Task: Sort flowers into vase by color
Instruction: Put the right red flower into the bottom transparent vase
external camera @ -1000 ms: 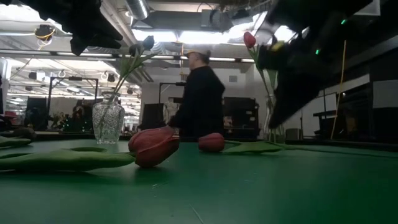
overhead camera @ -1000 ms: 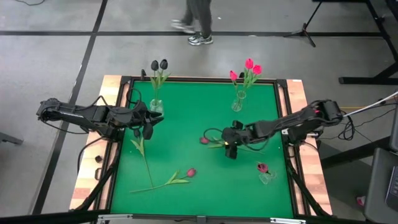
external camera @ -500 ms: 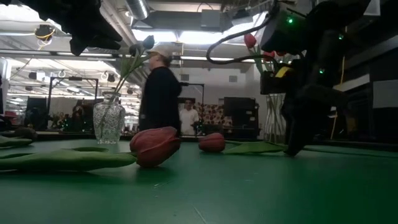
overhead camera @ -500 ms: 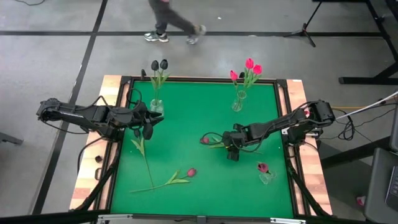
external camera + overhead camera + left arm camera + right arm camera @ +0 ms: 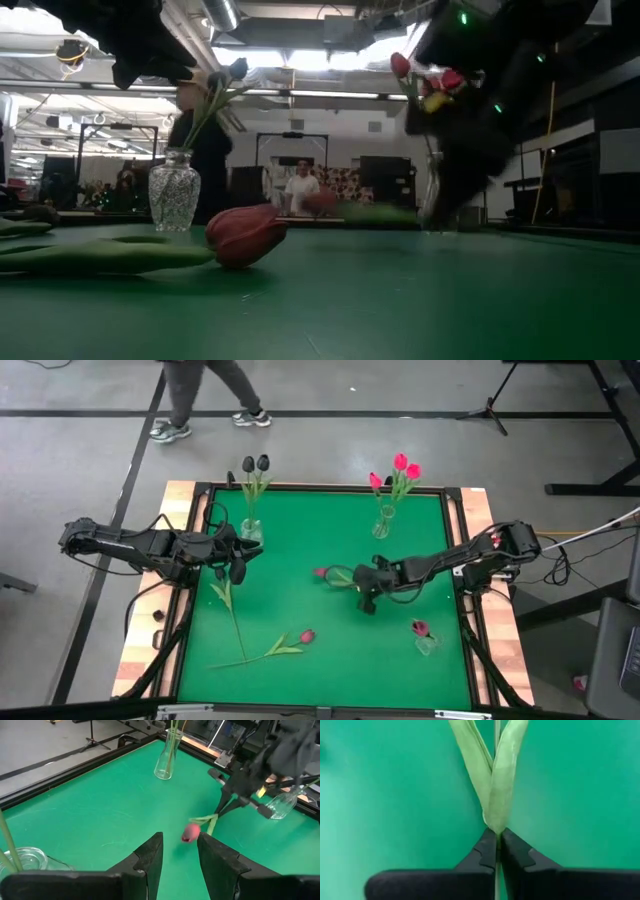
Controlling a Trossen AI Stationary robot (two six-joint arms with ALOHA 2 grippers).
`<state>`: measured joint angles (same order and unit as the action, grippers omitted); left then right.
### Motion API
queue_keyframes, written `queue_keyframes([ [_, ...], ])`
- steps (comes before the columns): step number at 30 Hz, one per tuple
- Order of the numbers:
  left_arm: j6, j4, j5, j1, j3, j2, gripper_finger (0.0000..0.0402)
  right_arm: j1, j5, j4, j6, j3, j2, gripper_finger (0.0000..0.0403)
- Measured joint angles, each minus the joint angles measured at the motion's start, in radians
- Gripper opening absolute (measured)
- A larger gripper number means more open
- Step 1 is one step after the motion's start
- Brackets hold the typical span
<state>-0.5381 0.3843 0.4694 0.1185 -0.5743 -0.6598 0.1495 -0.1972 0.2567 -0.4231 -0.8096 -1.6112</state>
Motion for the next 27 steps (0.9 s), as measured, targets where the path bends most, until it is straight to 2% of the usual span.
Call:
queue_keyframes([
  [7,-0.001,0.003,0.0,0.0,0.0,0.0,0.0119,0.002,-0.16,-0.122,-0.003,-0.001,0.135,0.0006],
  [15,-0.002,0.01,0.0,0.0,0.0,0.0,0.0119,0.092,-0.424,-0.144,0.042,-0.002,0.41,0.0003],
  [18,-0.003,0.012,0.0,0.0,0.0,0.0,0.0119,0.183,-0.569,-0.138,0.058,-0.002,0.514,0.0002],
  [22,-0.005,0.012,0.0,0.0,0.0,0.0,0.0119,0.366,-0.822,-0.121,0.065,-0.002,0.623,0.0002],
  [27,-0.005,0.012,0.0,0.0,0.0,0.0,0.0119,0.643,-1.195,-0.118,0.065,-0.002,0.659,0.0001],
])
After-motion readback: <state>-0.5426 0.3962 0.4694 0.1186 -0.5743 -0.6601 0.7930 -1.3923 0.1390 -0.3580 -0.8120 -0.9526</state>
